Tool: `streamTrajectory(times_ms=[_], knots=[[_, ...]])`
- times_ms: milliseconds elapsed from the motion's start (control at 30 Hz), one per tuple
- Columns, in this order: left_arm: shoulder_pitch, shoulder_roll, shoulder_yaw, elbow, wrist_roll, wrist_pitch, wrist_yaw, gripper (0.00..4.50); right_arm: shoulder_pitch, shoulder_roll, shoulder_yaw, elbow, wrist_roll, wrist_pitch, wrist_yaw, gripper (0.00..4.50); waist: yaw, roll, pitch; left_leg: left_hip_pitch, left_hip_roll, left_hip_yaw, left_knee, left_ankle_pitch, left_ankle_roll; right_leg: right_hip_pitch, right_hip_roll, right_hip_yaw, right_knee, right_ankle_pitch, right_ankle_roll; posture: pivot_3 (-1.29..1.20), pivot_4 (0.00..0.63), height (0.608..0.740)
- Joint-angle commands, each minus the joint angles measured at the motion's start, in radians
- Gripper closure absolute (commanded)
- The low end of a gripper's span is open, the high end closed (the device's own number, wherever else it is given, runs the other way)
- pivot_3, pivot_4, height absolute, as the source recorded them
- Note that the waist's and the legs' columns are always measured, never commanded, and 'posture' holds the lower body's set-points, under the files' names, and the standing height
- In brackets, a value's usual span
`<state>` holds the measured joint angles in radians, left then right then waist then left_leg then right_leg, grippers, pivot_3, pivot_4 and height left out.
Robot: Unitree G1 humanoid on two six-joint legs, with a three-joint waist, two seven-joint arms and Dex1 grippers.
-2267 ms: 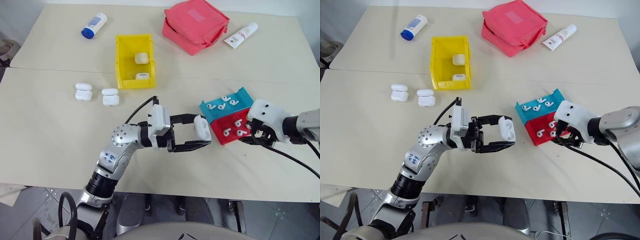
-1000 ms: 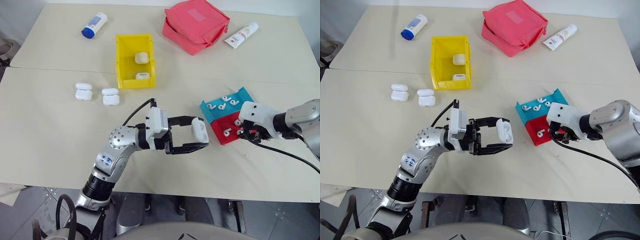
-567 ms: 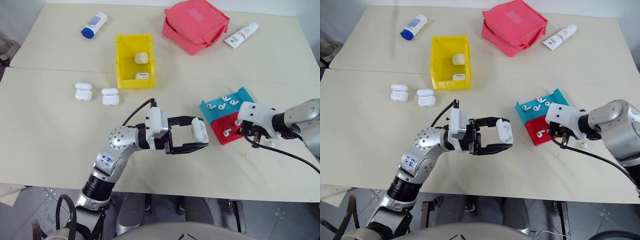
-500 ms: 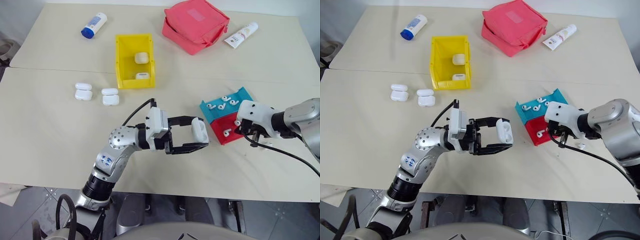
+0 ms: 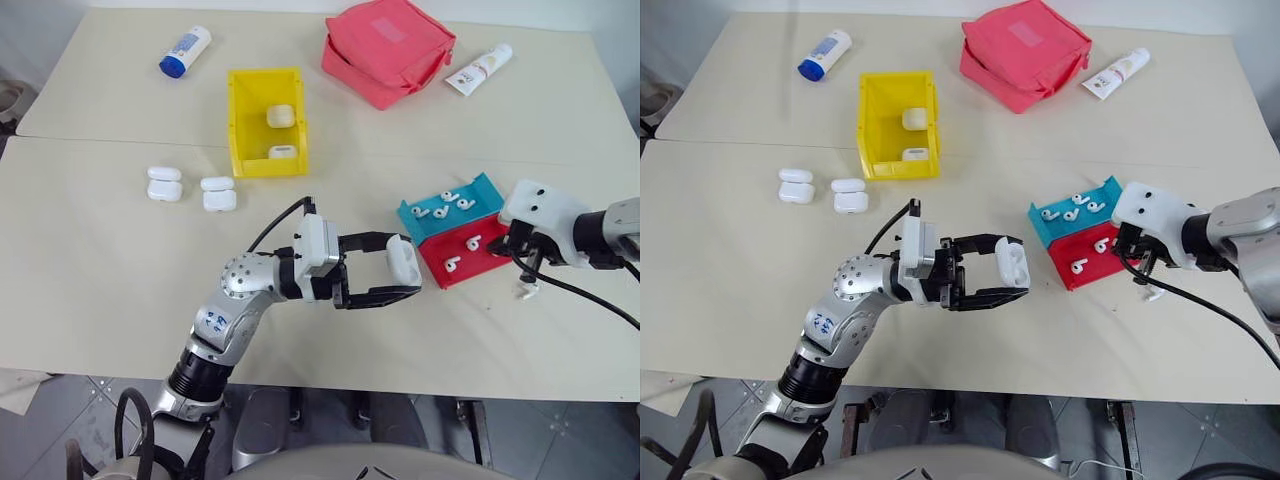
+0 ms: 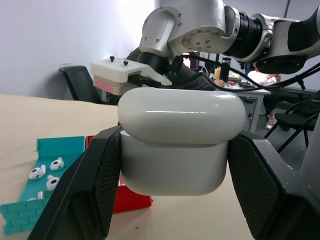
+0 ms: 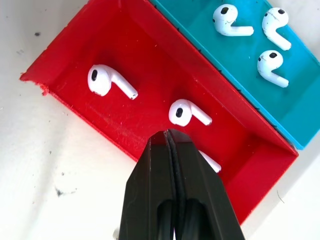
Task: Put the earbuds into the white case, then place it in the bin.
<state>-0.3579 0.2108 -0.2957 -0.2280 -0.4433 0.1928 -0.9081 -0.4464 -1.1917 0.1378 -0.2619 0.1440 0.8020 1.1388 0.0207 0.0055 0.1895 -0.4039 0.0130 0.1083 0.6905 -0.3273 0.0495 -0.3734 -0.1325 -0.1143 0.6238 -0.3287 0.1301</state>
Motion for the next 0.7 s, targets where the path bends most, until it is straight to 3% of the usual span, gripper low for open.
streamTrajectory(times_ms=[33,100,400,500,633,700], knots=[[0.002,-0.002,0.001,-0.034,-0.001,-0.016,-0.002,1.69,-0.011,-0.008,0.001,0.002,-0.019,-0.035,-0.001,4.11,0.0,0.0,0.0,0.0,0.0,0.0,0.0,0.0,0.0,0.0,0.0,0.0,0.0,0.0,0.0,0.0,0.15,0.74],[0.001,-0.001,0.003,-0.033,0.0,-0.017,-0.001,1.69,-0.016,-0.005,0.012,0.022,-0.038,-0.052,-0.016,3.71,0.002,0.0,0.0,0.0,0.0,0.0,0.0,0.0,0.0,0.0,0.0,0.0,0.0,0.0,0.0,0.0,0.15,0.74],[0.007,0.014,0.013,-0.039,0.002,-0.018,0.001,1.69,-0.044,0.005,0.06,0.069,-0.082,-0.099,0.0,3.71,0.001,0.0,0.0,0.0,0.0,0.0,0.001,0.0,0.0,0.0,0.0,0.0,0.0,0.0,0.0,0.0,0.15,0.74],[0.003,0.02,0.018,-0.035,0.003,-0.02,0.003,1.69,-0.061,0.019,0.071,0.088,-0.1,-0.106,-0.005,3.09,0.001,0.0,0.0,0.0,0.0,0.0,0.001,0.0,0.0,0.0,0.0,0.0,0.0,0.0,0.0,0.0,0.15,0.74],[-0.001,0.022,0.022,-0.032,0.005,-0.022,0.009,1.69,-0.089,0.036,0.089,0.112,-0.116,-0.115,-0.002,1.84,0.002,0.0,0.0,0.0,0.0,0.0,0.001,0.0,0.0,0.0,0.0,0.0,0.0,0.0,0.0,0.0,0.15,0.74],[-0.001,0.022,0.023,-0.033,0.006,-0.022,0.011,1.69,-0.1,0.045,0.1,0.125,-0.126,-0.123,0.003,1.84,0.001,0.0,0.0,0.0,-0.001,0.0,0.001,0.0,0.0,0.0,0.0,0.0,0.0,0.0,0.0,0.0,0.15,0.74]])
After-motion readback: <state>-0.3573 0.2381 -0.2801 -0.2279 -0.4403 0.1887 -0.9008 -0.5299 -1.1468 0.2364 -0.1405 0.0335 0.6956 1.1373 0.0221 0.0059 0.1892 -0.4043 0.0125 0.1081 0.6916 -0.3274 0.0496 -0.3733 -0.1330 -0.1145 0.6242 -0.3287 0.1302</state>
